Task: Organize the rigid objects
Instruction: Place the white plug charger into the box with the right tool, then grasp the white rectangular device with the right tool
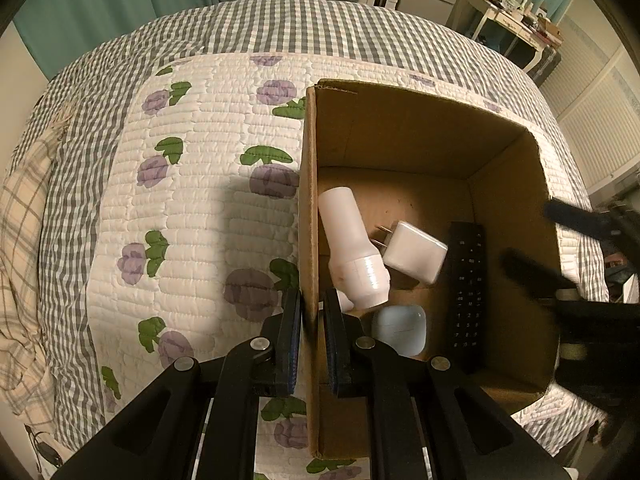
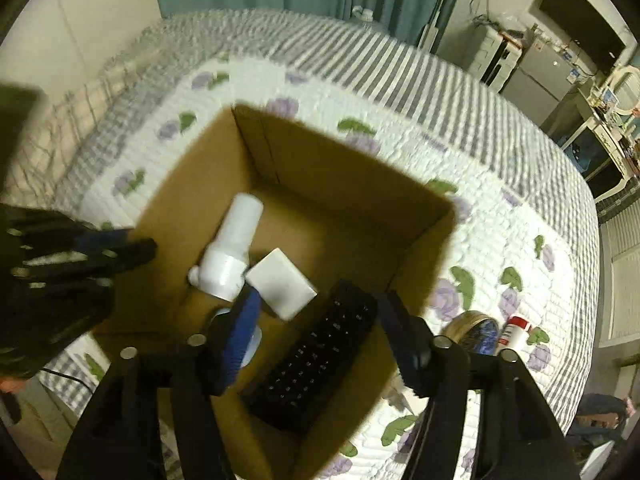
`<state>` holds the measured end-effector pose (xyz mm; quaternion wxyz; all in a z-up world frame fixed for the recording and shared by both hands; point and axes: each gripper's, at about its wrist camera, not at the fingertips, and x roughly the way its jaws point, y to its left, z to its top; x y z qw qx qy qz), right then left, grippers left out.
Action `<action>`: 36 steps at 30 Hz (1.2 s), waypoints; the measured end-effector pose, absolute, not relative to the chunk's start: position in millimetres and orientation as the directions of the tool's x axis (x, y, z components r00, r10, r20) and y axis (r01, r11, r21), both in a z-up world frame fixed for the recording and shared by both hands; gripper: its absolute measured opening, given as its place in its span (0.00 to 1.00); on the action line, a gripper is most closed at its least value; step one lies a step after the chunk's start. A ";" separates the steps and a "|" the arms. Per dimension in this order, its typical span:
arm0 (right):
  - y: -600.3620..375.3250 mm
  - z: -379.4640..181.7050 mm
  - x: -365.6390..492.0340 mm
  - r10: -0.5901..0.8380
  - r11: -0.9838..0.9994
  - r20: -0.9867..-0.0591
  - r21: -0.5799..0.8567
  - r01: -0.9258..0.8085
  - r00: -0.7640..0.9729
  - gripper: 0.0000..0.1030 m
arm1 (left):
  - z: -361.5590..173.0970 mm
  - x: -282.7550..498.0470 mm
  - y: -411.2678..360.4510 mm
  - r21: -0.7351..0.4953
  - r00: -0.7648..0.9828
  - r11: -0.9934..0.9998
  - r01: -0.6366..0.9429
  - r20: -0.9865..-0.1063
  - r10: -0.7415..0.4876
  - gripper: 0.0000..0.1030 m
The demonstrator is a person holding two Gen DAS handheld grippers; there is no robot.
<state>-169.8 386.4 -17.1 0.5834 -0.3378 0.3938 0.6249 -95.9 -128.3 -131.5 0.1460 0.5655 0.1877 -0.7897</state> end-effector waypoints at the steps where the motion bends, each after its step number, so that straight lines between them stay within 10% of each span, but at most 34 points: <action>1: 380.7 -8.6 -163.5 0.477 0.000 -0.874 0.102 -0.995 -0.090 0.66 | -131.9 -95.8 -128.4 -0.132 -0.319 -0.887 0.443 -0.948 -0.018 0.10; 13: 312.3 9.5 -56.4 0.547 0.236 -0.835 0.091 -0.968 0.055 0.92 | -131.4 -96.0 -128.8 -0.127 -0.315 -0.886 0.445 -0.949 -0.022 0.10; 36: 279.3 -189.6 -32.4 0.213 0.285 -0.976 0.104 -0.953 -0.043 0.91 | -134.5 -95.9 -125.7 -0.103 -0.297 -0.886 0.452 -0.954 -0.041 0.10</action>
